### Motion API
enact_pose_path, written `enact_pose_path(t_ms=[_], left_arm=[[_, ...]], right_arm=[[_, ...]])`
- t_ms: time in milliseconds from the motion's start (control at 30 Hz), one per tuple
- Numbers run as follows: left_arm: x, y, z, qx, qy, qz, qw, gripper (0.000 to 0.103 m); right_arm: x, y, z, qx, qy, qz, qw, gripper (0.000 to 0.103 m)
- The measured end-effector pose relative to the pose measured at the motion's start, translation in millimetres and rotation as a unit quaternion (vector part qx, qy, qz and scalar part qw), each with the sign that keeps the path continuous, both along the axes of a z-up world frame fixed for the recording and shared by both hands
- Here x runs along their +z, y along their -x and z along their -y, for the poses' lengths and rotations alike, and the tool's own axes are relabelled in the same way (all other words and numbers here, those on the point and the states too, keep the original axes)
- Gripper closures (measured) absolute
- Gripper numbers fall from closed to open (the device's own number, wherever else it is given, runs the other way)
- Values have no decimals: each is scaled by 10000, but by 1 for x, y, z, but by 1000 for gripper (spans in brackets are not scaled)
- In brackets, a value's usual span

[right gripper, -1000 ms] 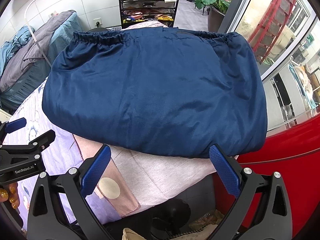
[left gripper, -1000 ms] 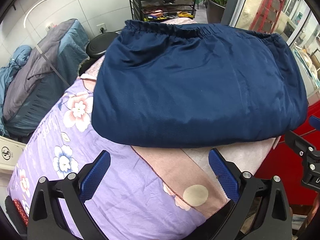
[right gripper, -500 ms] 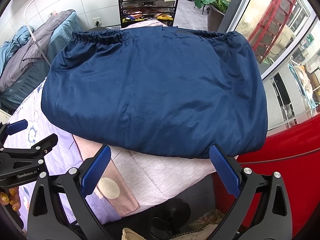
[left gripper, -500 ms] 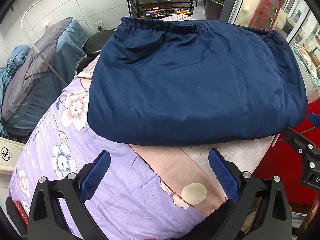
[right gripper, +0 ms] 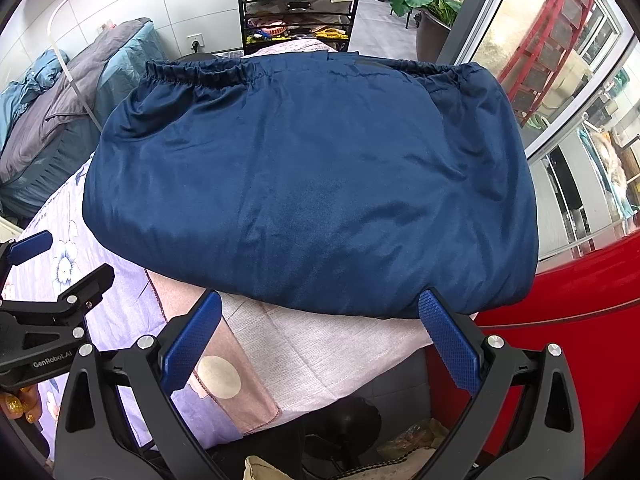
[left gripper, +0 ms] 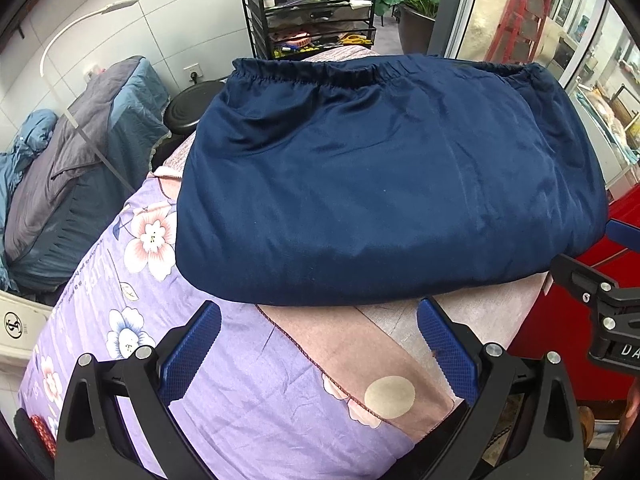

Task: Fold large clothes

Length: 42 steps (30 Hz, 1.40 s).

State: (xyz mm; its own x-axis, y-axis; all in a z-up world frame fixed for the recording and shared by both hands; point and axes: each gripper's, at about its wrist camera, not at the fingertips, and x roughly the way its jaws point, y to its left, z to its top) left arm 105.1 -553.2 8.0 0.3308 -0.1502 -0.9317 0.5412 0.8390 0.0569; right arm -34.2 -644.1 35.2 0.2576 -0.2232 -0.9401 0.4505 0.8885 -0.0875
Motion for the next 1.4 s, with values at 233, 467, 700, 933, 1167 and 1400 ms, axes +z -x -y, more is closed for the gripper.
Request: enact_pose_path(t_ms=[233,467,700,933,1167,1400], left_arm=[[-1,-4,0,84,-44,-60,9999,6],[-2,-4,-1,97,-68,-117,9999,6],[-3,-3,-1,118,-118,-103,9998,6],[-3,-4,-1,132,-140,-96,9998,6],[-2,-3,-1,125,-162,-68,9998,6],[-2,-3,-1,133,-177,-56,9997,6]], right_arm=[[0,-1,1,-5,1,3,10000,6],[-1,-1,1,0,-2,2,10000,6],[-1,-1,1,6,-10,-5,10000,6],[-2,-1,1,15,10,-2,10000,6],[-2,-2,1,23,9,3,10000,6],[-2,-2,1,28,7,0,10000,6]])
